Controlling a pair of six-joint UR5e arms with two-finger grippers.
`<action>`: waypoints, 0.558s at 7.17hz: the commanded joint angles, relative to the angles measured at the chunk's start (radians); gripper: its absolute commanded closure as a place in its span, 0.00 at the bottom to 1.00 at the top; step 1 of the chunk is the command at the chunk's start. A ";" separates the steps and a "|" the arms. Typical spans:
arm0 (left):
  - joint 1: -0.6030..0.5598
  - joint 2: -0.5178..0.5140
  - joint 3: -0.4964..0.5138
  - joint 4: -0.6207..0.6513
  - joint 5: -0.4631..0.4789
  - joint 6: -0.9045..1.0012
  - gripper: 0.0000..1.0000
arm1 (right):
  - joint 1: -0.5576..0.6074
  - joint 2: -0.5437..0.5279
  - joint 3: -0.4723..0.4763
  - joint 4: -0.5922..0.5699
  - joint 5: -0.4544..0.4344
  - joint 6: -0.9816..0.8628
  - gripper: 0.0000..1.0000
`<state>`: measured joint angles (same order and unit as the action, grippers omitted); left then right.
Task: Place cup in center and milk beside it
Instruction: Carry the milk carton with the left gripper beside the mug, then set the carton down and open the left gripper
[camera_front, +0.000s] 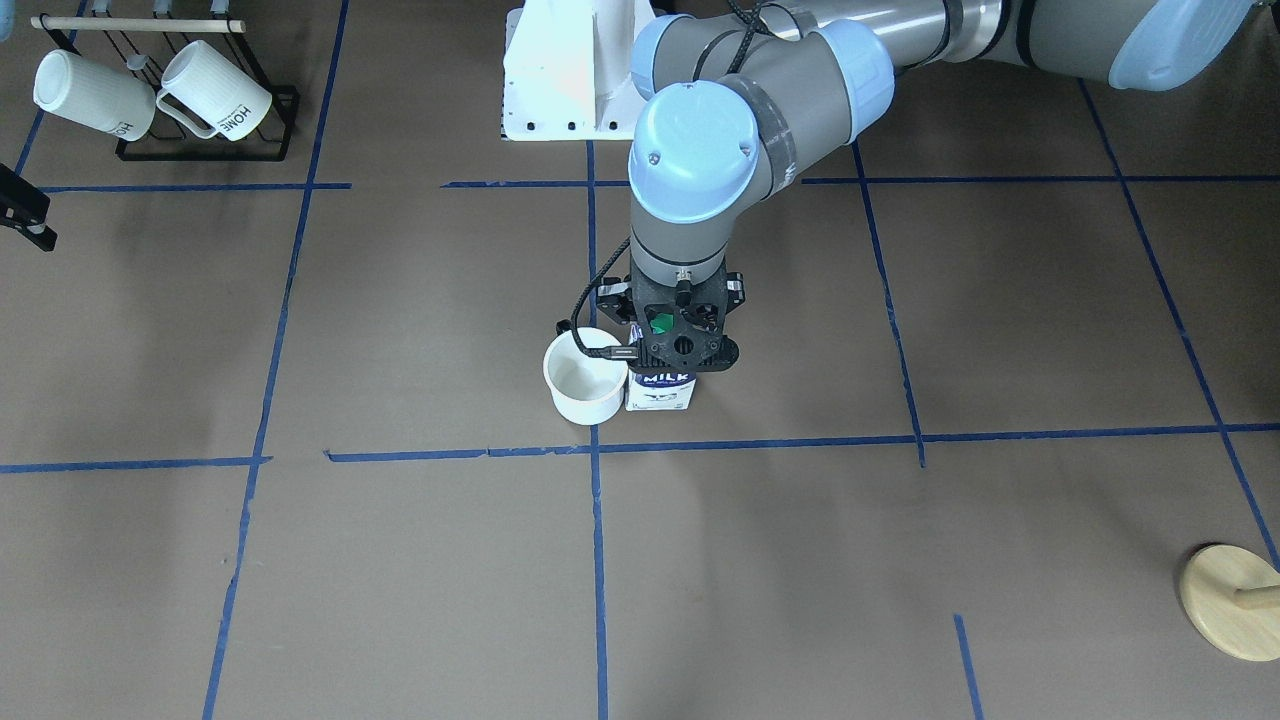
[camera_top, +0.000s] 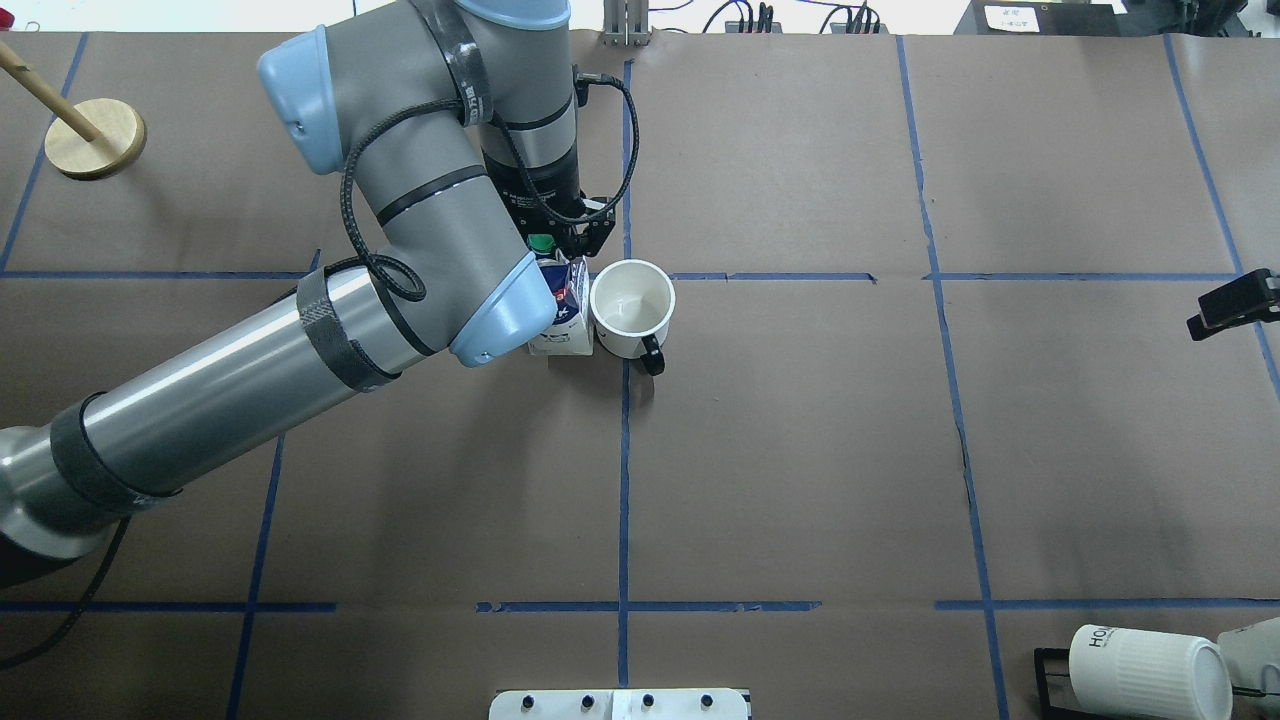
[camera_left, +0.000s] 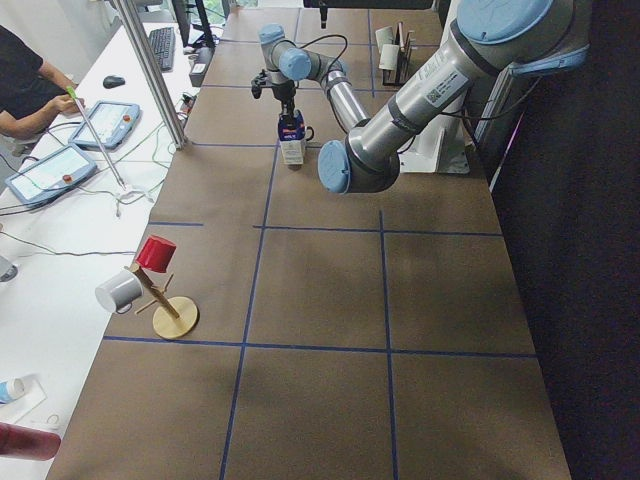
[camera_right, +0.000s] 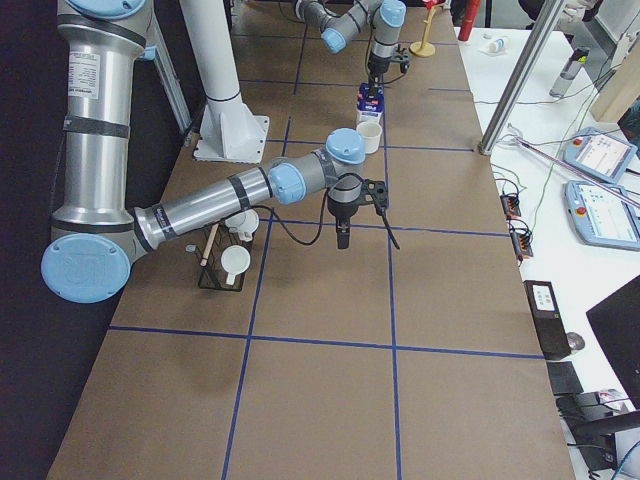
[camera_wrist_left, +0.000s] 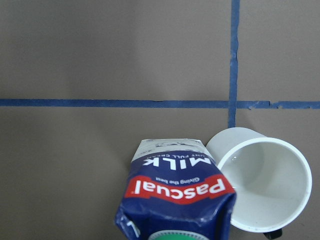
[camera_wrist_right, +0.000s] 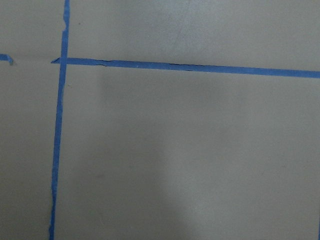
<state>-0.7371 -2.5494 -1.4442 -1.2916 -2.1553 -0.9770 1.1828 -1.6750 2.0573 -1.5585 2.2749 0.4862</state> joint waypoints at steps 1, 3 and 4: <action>-0.001 0.000 -0.008 -0.008 0.000 -0.029 0.00 | 0.000 0.000 -0.002 0.000 0.000 0.000 0.00; -0.043 0.011 -0.149 0.015 0.002 -0.029 0.00 | -0.002 0.003 -0.009 0.001 -0.003 0.003 0.00; -0.076 0.021 -0.235 0.068 0.006 -0.017 0.00 | 0.000 0.003 -0.009 0.000 -0.003 0.002 0.00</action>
<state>-0.7766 -2.5385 -1.5819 -1.2678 -2.1520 -1.0027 1.1820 -1.6728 2.0494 -1.5579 2.2725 0.4882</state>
